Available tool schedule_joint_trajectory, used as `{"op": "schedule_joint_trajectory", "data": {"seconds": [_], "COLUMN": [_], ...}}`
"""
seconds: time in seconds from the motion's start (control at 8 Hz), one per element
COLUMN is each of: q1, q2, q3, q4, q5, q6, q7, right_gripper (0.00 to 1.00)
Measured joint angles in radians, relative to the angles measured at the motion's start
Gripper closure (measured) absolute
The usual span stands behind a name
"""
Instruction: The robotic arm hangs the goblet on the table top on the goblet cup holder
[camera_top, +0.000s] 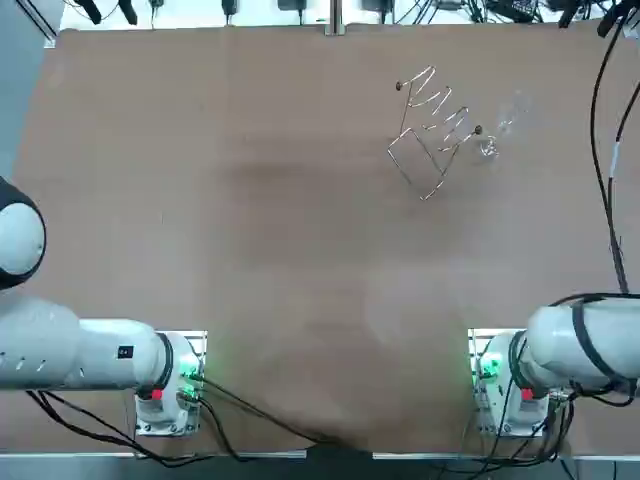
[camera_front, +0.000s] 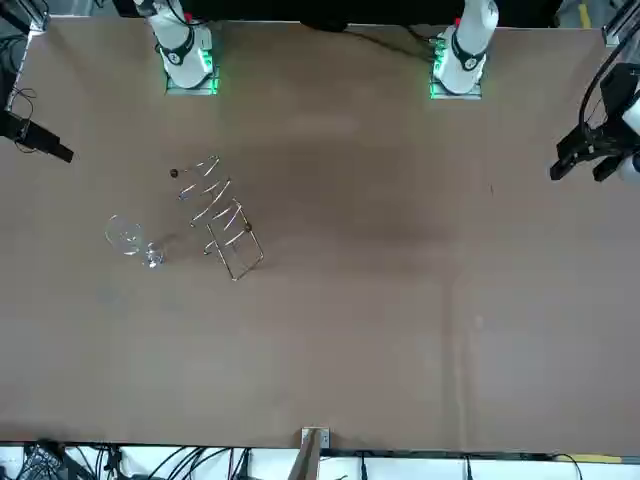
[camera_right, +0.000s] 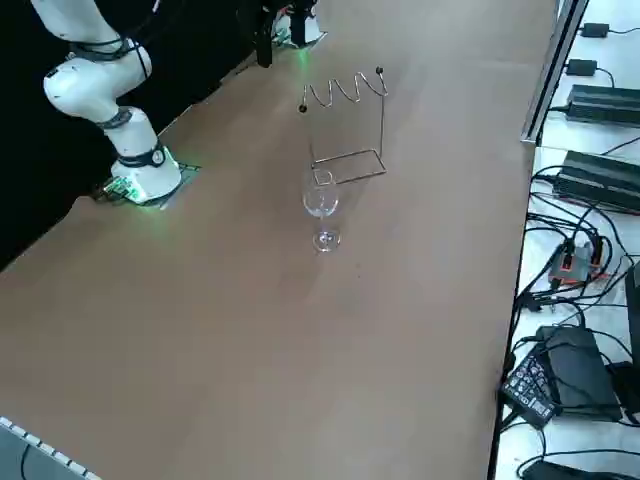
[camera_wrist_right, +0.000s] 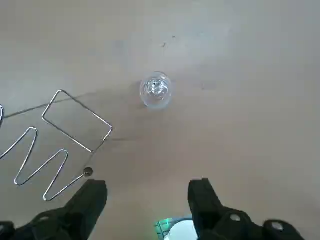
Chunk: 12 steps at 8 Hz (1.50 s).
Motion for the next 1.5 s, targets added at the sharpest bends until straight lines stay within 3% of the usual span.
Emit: {"op": "schedule_joint_trajectory", "data": {"seconds": [0.88,1.5], "q1": [-0.014,-0.071], "q2": [-0.001,0.006], "q3": [-0.006,-0.009], "q4": [0.001,0.000], "q5": [-0.002,-0.002], "q6": [-0.001,0.010], "q7": [-0.010,-0.166], "right_gripper": [0.00,0.00]}}
